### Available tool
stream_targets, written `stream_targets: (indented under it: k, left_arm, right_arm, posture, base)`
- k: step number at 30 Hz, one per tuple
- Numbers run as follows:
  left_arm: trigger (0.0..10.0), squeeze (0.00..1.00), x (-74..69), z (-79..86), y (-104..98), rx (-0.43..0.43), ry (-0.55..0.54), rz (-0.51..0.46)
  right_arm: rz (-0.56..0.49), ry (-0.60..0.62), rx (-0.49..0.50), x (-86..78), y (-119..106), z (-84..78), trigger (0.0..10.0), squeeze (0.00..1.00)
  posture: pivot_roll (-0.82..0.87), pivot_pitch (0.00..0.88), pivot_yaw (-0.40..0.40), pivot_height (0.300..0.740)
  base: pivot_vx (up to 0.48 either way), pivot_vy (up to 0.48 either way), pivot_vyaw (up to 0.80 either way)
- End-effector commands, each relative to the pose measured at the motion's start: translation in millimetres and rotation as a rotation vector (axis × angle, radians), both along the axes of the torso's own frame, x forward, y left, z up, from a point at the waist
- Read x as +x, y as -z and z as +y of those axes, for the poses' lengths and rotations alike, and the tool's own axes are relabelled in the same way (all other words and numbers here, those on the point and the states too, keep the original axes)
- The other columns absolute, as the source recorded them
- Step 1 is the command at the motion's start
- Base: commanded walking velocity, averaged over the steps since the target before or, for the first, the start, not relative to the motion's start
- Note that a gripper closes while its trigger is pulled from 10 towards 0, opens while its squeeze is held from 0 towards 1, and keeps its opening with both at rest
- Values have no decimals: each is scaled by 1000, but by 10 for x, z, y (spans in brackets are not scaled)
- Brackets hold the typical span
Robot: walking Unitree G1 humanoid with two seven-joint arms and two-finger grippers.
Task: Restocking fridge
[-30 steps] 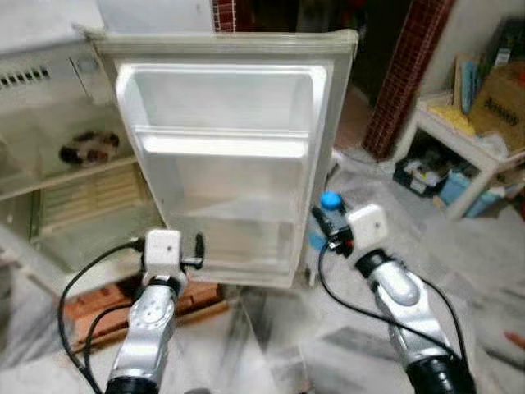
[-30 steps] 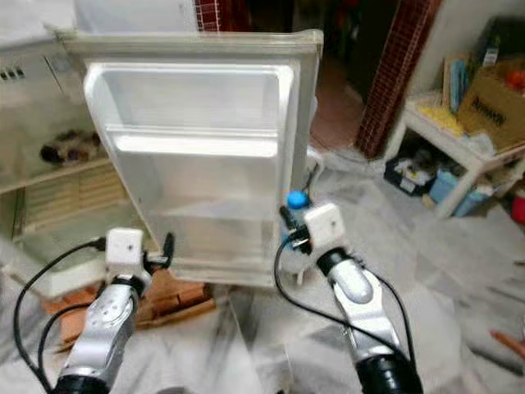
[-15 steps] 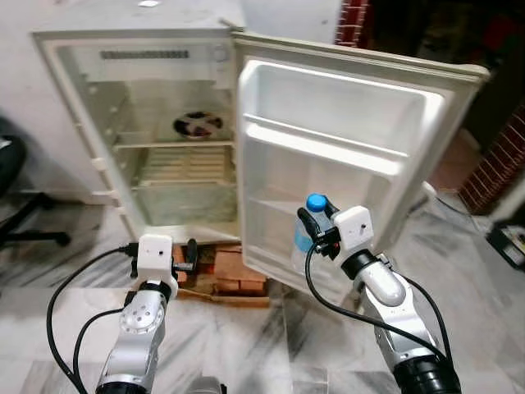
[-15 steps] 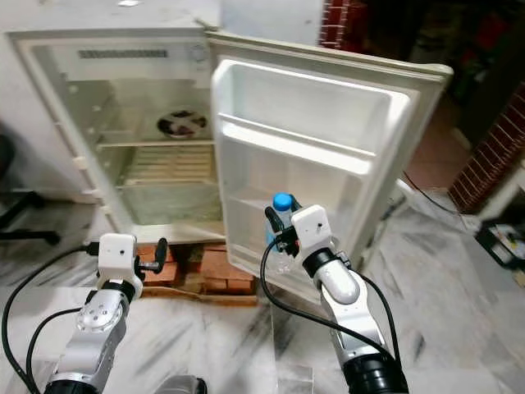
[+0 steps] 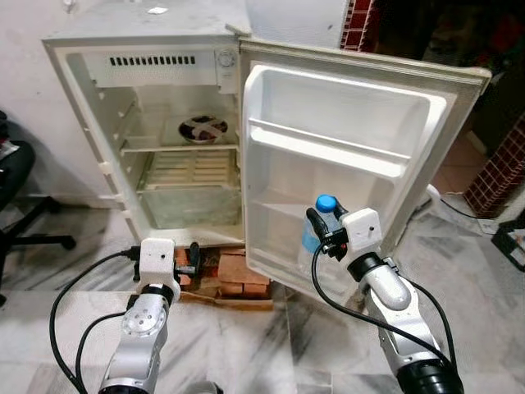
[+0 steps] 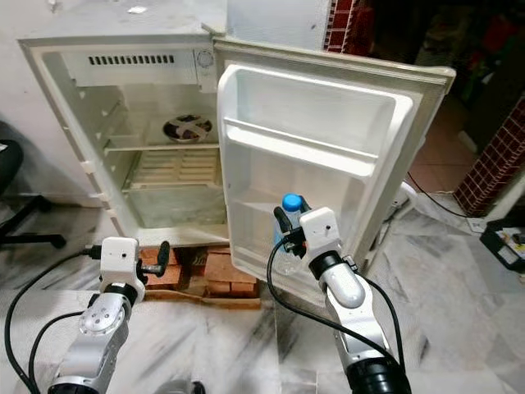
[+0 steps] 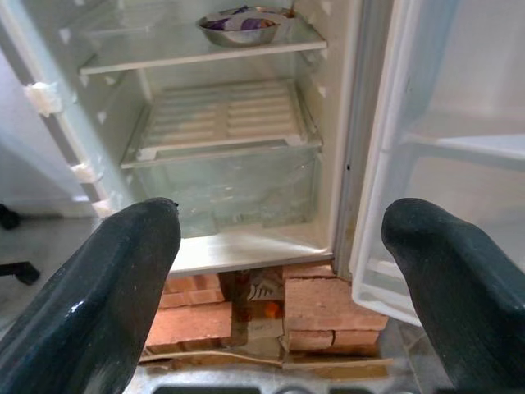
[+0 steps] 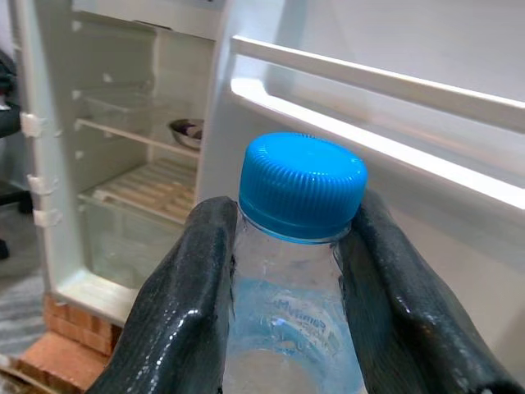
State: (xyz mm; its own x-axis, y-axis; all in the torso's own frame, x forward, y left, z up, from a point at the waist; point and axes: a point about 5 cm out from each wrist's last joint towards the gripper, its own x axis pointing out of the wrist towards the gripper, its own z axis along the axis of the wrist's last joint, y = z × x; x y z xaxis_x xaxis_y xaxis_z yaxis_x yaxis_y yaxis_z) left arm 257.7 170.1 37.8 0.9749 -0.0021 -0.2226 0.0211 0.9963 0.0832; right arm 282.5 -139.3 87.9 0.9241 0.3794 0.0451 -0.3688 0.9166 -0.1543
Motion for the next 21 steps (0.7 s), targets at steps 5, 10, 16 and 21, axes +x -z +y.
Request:
stream_targets:
  k: [5,10,16,21]
  left_arm:
    - [10000,0,43,-30,-73,-2,22,-36]
    - [10000,0,43,-53,-62,-9,30,-30]
    - [10000,0,48,-54,-69,-12,29,-35]
    - [10000,0,52,-60,-78,-24,32,-42]
  right_arm:
    - [-39,-18,-14,50,-75,10,10000,0]
    - [-40,-11,-19,56,-80,-14,10000,0]
    - [-42,-9,-15,60,-89,-11,10000,0]
    - [-42,-8,-14,57,-85,-9,10000,0]
  posture:
    - [7,0,-16,740]
    - [3,0,-15,740]
    - [0,0,-13,740]
    - [1,0,-13,740]
  base:
    - [300,0,0]
    - [322,0,0]
    - [353,0,0]
    - [292,0,0]
